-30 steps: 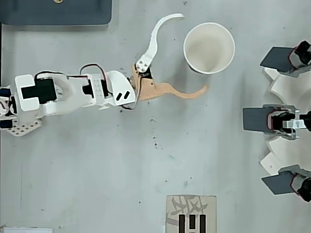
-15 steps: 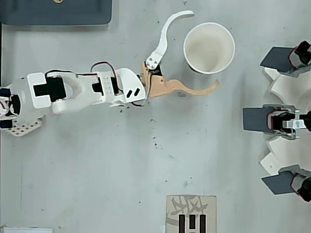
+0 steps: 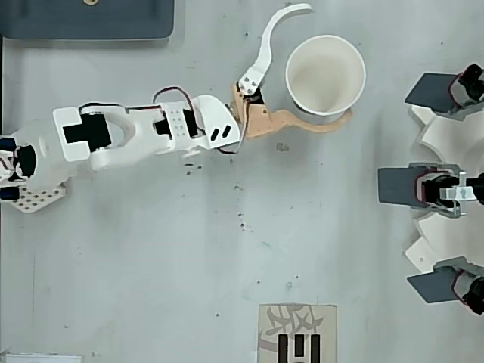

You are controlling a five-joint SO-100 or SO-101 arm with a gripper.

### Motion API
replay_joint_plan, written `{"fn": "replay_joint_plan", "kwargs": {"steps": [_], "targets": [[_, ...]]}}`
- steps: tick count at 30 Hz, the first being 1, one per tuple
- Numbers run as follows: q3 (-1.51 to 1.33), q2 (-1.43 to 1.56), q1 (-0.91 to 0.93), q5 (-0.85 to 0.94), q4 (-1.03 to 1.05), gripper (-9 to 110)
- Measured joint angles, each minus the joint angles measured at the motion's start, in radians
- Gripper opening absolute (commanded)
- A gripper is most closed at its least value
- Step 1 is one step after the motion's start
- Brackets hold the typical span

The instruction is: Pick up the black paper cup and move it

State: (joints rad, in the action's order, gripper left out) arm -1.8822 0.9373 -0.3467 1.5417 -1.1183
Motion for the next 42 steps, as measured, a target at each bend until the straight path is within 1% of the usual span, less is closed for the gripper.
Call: {"fn": "replay_joint_plan", "kwargs": {"steps": [9,21,42], "targets": [[0.034,-0.015,0.002,0.0,0.009,36],[0.035,-0.015,-0.003,-0.003,0.009,20],[0.035,-0.015,-0.003,-0.003,0.009,4]]}}
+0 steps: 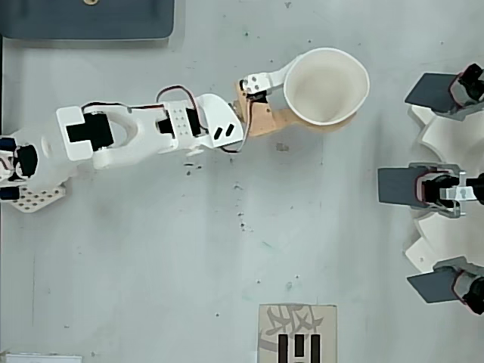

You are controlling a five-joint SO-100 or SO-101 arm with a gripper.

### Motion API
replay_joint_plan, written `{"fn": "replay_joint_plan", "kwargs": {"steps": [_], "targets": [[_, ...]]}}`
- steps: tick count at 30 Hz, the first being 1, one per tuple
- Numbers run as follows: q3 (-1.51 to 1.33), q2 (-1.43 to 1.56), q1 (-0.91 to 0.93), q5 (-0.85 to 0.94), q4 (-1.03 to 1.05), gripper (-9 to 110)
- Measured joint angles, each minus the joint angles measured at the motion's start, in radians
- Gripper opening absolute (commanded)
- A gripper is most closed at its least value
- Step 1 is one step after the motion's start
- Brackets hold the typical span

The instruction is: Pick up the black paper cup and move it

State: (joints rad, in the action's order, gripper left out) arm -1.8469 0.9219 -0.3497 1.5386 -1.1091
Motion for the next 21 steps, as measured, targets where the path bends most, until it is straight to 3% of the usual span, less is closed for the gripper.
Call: {"fn": "replay_joint_plan", "kwargs": {"steps": [21], "targets": [[-0.267,0.25,0.005,0.026,-0.012,5]]}}
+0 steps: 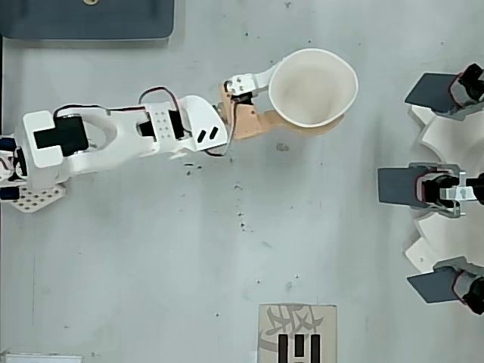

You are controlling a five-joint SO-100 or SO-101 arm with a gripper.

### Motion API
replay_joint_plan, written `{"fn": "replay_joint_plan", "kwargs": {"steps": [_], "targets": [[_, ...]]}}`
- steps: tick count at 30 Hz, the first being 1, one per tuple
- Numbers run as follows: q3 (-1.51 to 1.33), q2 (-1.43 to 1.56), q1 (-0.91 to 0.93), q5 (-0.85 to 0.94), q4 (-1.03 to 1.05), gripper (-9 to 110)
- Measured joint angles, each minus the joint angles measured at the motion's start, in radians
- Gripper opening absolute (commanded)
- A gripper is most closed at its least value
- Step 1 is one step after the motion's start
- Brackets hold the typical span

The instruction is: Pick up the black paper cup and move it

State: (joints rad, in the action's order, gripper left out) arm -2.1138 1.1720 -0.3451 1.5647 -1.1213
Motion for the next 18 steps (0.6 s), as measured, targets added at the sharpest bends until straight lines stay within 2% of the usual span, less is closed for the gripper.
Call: {"fn": "replay_joint_plan", "kwargs": {"steps": [18], "targets": [[-0.434,0.337,0.066,0.011,-0.146,5]]}}
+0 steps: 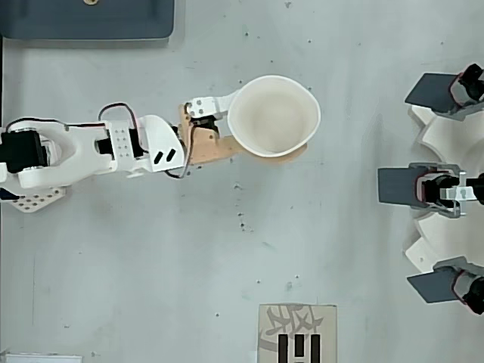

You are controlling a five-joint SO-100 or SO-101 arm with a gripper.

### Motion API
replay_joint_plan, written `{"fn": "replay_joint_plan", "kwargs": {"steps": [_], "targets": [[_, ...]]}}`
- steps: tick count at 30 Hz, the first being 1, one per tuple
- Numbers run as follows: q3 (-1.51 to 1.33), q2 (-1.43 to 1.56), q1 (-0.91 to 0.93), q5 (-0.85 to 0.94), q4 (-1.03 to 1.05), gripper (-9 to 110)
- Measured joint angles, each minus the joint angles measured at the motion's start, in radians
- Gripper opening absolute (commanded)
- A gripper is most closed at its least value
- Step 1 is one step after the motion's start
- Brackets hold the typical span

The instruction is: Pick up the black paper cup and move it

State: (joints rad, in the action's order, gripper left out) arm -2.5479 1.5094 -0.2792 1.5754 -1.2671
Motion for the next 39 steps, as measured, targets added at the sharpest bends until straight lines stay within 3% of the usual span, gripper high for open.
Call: {"fn": "replay_joint_plan", "kwargs": {"steps": [39], "targets": [[-0.403,0.419,0.209,0.002,-0.009,7]]}}
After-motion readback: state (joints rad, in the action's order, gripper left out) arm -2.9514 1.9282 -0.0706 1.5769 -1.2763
